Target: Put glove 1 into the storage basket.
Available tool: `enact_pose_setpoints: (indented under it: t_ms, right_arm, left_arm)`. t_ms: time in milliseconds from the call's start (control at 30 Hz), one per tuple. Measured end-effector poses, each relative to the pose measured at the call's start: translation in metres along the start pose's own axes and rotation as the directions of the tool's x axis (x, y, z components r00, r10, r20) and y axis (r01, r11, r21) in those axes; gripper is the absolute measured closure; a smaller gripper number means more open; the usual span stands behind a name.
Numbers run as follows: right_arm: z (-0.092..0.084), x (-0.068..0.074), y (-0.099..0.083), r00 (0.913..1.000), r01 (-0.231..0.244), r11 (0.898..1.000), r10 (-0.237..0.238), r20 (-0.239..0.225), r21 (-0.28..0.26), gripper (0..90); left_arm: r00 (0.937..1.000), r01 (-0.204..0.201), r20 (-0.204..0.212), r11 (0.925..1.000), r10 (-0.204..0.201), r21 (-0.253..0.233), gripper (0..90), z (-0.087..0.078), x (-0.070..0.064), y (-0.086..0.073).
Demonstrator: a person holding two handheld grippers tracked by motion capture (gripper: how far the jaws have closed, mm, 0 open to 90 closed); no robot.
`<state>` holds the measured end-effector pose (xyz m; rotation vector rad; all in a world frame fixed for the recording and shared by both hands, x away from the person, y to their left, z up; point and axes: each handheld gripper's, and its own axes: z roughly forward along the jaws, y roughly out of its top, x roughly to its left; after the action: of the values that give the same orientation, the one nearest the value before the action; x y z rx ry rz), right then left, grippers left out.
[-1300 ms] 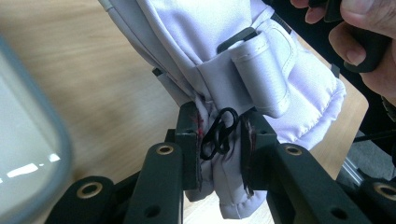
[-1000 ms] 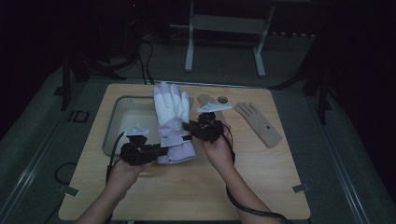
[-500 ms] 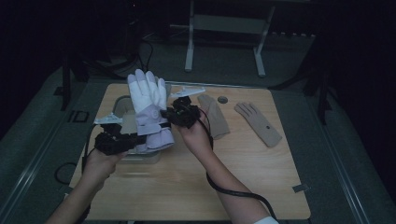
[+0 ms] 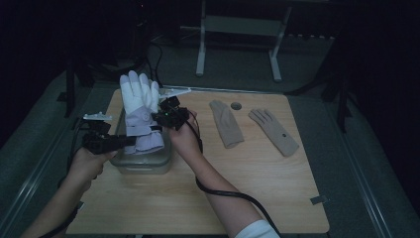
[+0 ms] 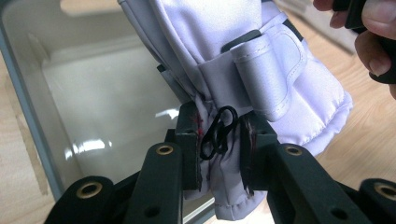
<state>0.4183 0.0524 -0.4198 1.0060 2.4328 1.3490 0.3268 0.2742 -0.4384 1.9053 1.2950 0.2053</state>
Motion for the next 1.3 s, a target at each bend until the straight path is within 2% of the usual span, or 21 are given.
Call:
enact_pose_setpoints:
  t_ms: [200,300,600,733,933,1133,1233,1300]
  right_arm:
    - [0.026,-0.006,-0.016,0.9998,-0.018,0.999,0.018,0.003,0.047,79.4]
    - [0.036,-0.008,-0.022,0.9995,-0.029,0.997,0.029,0.011,0.065,79.4]
    - [0.050,-0.012,-0.035,0.9975,-0.069,0.989,0.066,0.026,0.129,79.6]
    - [0.054,-0.013,-0.039,0.9962,-0.086,0.985,0.083,0.026,0.150,79.6]
    - [0.057,-0.015,-0.041,0.9940,-0.109,0.980,0.106,0.030,0.164,79.7]
    - [0.057,-0.017,-0.044,0.9910,-0.134,0.977,0.131,0.027,0.166,79.7]
    - [0.058,-0.019,-0.046,0.9901,-0.140,0.975,0.139,0.021,0.173,80.1]
    - [0.060,-0.017,-0.048,0.9917,-0.128,0.974,0.125,0.029,0.186,80.2]
  left_arm:
    - [0.9992,0.038,-0.008,0.9987,-0.038,0.033,73.2,0.020,0.014,-0.012]
    - [0.9983,0.059,0.003,0.9968,-0.059,0.054,73.0,0.028,0.021,-0.016]
    - [0.9974,0.072,0.000,0.9904,-0.073,0.118,70.4,0.041,0.024,-0.023]
    - [0.9963,0.085,0.000,0.9879,-0.085,0.130,68.6,0.045,0.025,-0.025]
    - [0.9968,0.080,-0.009,0.9879,-0.079,0.133,63.4,0.046,0.024,-0.024]
    - [0.9968,0.062,-0.060,0.9873,-0.054,0.146,58.5,0.049,0.019,-0.023]
    - [0.9953,0.052,-0.089,0.9895,-0.040,0.135,53.0,0.047,0.018,-0.022]
    - [0.9944,0.049,-0.098,0.9934,-0.039,0.103,50.7,0.044,0.018,-0.021]
